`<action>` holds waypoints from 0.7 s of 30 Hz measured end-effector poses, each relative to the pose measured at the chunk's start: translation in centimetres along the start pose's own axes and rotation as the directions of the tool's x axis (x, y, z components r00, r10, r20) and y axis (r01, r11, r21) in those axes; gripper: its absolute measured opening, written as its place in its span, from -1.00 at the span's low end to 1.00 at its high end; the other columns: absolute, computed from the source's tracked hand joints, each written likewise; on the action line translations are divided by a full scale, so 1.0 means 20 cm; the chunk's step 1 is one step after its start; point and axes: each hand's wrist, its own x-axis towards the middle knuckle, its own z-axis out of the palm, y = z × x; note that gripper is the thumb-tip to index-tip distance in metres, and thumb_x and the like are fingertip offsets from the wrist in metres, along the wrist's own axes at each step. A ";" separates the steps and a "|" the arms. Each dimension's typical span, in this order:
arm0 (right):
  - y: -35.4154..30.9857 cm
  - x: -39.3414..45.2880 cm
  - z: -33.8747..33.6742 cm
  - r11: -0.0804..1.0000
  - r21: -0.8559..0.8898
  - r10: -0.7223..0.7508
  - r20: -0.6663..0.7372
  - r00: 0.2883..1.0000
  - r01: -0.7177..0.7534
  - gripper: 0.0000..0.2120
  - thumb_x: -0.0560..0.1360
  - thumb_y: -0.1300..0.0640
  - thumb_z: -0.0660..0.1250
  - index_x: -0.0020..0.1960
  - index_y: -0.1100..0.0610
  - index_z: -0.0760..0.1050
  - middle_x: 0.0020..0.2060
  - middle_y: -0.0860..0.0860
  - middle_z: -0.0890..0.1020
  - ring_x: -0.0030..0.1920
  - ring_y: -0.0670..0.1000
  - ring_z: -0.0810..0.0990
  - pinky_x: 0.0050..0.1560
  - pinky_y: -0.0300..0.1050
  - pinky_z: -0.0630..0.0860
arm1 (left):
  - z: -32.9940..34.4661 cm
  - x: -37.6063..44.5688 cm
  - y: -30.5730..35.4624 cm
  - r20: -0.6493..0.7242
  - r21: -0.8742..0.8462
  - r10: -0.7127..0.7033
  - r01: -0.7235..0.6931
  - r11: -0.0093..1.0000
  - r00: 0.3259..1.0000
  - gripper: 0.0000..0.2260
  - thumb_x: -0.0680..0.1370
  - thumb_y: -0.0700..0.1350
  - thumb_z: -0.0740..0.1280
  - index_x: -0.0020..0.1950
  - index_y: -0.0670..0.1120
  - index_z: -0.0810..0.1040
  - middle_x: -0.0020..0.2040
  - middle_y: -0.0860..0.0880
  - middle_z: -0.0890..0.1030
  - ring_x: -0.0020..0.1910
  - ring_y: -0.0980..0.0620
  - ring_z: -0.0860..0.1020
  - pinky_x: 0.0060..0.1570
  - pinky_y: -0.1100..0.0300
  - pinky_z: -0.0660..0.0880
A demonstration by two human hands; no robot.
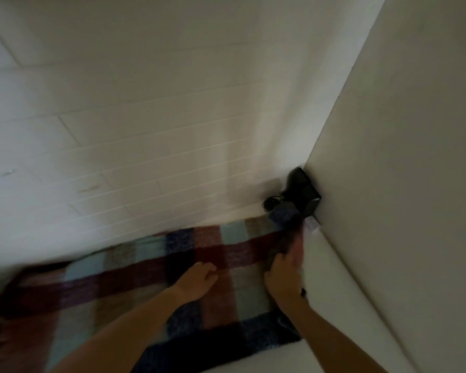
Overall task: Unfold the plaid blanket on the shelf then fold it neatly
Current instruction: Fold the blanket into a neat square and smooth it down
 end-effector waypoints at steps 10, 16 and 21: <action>-0.93 -0.62 0.12 0.760 0.113 -0.626 0.392 0.674 0.641 -0.44 0.57 0.01 0.19 0.50 0.16 0.11 0.41 0.22 0.25 0.18 0.29 0.46 0.05 0.15 0.51 | -0.29 -0.13 -0.12 -0.022 -0.799 -0.208 0.108 0.591 0.978 -0.54 0.35 0.32 0.45 0.08 0.03 0.62 0.06 -0.03 0.69 0.04 -0.06 0.65 0.19 -0.04 0.54; -1.17 -0.79 0.19 0.661 0.173 -0.736 0.340 0.585 0.730 -0.49 0.53 0.00 0.23 0.41 0.12 0.18 0.28 0.16 0.35 0.00 0.21 0.52 -0.12 0.08 0.51 | -0.38 -0.30 -0.48 -0.380 -0.651 -0.401 0.067 0.756 0.834 -0.51 0.47 0.01 0.47 0.36 -0.04 0.47 0.20 -0.06 0.61 0.18 -0.08 0.57 0.18 0.03 0.52; -1.48 -0.99 0.29 0.582 0.244 -0.797 0.364 0.483 0.776 -0.57 0.57 0.03 0.19 0.38 0.10 0.19 0.26 0.15 0.34 -0.15 0.17 0.49 -0.27 -0.02 0.36 | -0.47 -0.58 -0.79 -0.550 -0.593 -0.428 0.026 0.805 0.717 -0.62 0.53 -0.14 0.39 0.35 -0.12 0.49 0.20 -0.15 0.62 0.18 -0.14 0.56 0.16 0.05 0.48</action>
